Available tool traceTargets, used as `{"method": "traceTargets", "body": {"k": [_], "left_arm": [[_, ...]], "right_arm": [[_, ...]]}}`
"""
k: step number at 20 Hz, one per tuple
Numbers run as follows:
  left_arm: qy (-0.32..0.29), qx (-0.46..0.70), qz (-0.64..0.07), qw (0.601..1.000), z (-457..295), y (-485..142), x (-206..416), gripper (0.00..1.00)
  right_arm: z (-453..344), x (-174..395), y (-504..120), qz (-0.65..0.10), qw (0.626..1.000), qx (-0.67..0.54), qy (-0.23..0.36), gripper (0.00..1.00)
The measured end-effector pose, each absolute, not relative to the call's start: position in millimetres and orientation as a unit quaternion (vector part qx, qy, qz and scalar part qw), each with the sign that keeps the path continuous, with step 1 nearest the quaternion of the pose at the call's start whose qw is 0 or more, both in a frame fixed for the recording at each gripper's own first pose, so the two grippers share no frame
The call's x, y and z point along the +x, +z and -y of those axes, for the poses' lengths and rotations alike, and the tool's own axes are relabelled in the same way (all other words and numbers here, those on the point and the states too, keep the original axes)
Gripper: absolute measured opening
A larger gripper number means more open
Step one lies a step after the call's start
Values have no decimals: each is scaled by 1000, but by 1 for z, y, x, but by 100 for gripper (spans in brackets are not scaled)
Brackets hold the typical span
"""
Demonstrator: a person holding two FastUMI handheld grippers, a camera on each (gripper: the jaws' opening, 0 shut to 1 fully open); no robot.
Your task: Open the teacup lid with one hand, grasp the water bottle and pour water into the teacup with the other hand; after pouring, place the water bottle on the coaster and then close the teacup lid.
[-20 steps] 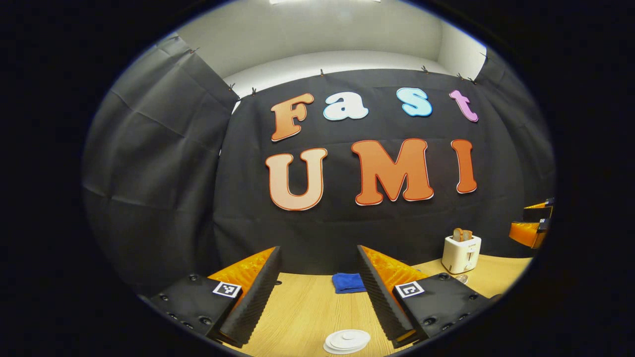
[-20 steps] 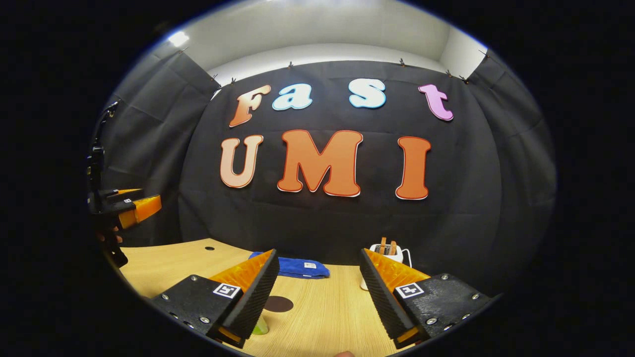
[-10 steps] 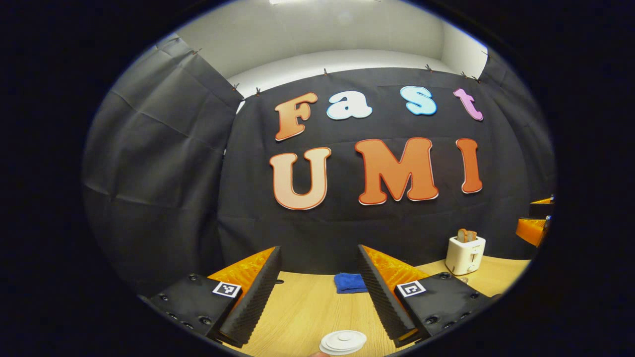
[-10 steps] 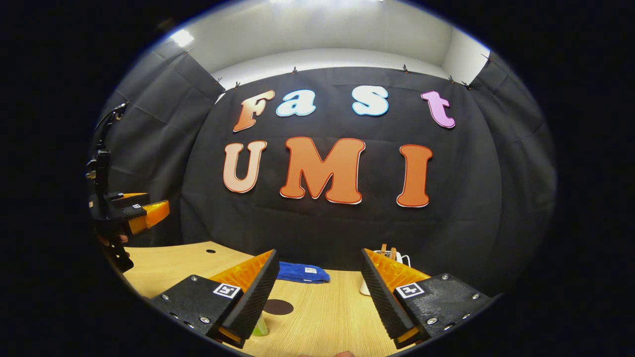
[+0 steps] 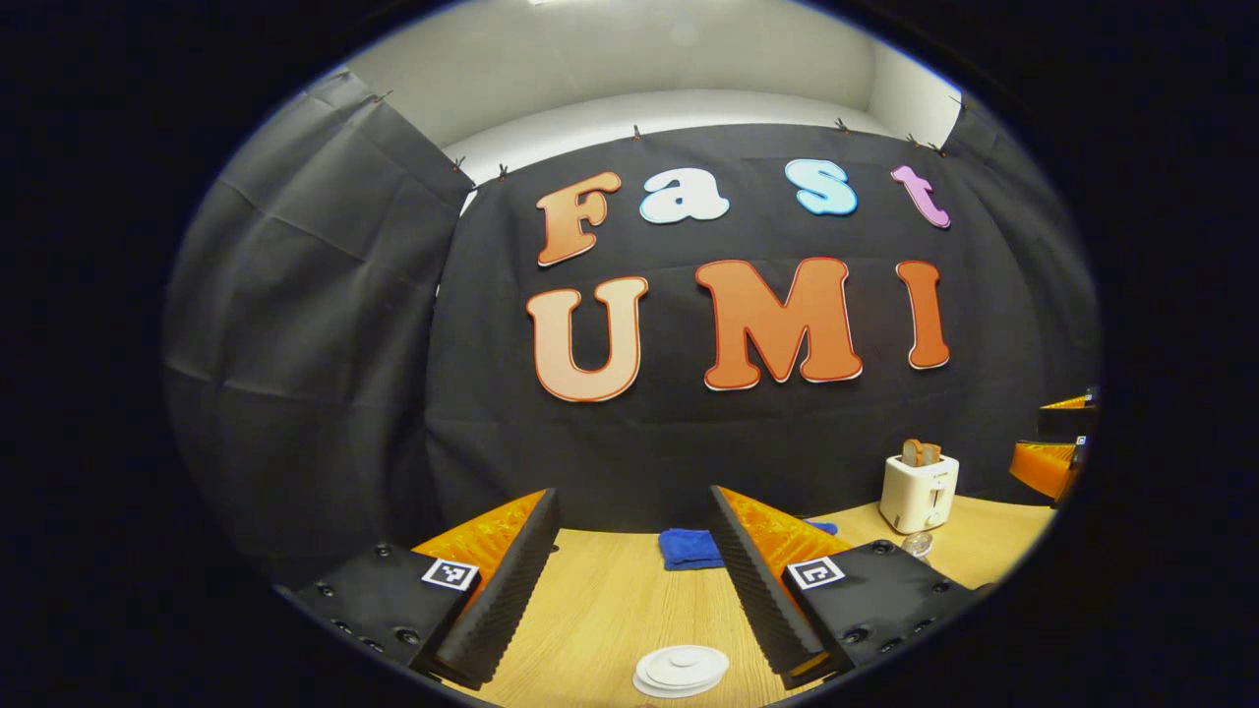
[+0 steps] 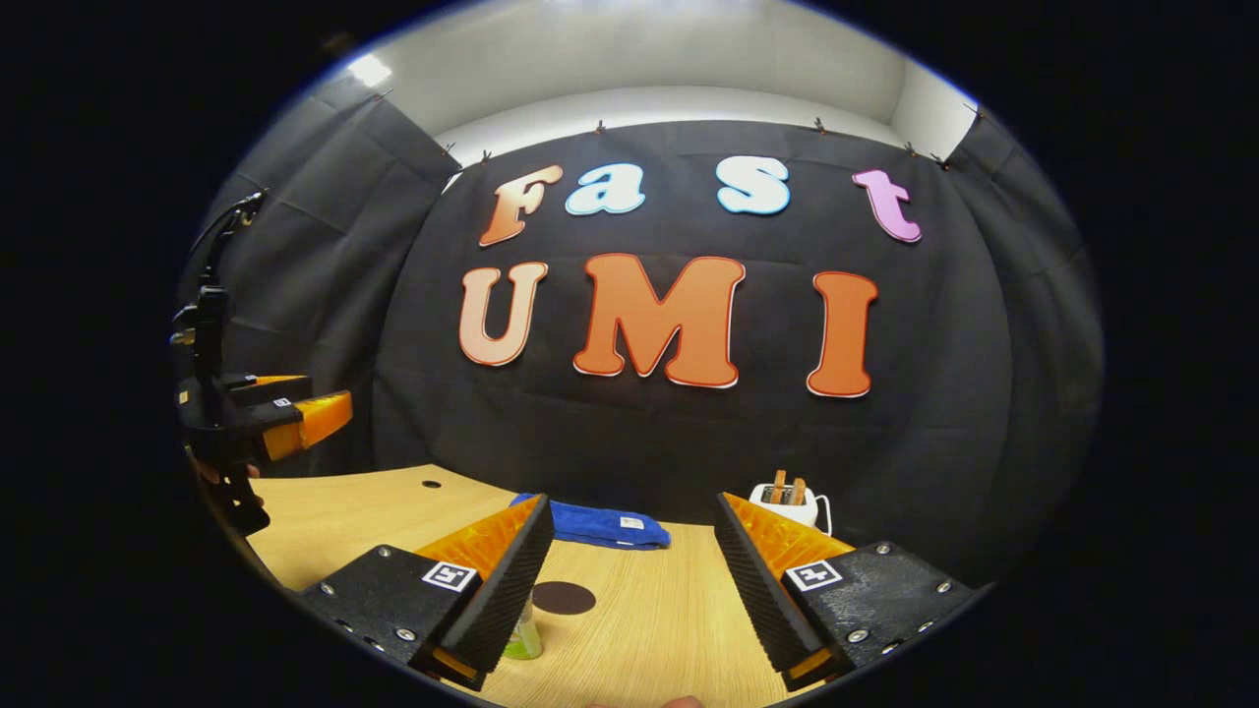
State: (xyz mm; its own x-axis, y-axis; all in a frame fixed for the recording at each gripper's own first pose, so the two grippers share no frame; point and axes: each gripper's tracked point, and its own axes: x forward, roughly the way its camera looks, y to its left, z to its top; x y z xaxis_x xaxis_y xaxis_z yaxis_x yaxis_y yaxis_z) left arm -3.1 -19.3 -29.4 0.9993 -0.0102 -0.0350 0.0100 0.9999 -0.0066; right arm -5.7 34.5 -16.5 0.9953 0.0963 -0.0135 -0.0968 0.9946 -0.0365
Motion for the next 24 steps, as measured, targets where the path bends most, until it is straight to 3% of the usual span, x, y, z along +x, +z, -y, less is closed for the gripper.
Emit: {"method": "traceTargets", "body": {"k": [21,24], "left_arm": [[-116,3,-196,974,64,-228,8,99],[-121,17,-211,970,68,-245,9,92]], "right_arm": [[-83,-19,-93,-68,988,-35,134,98],[-85,-18,-103,-80,987,-32,137,99]]}}
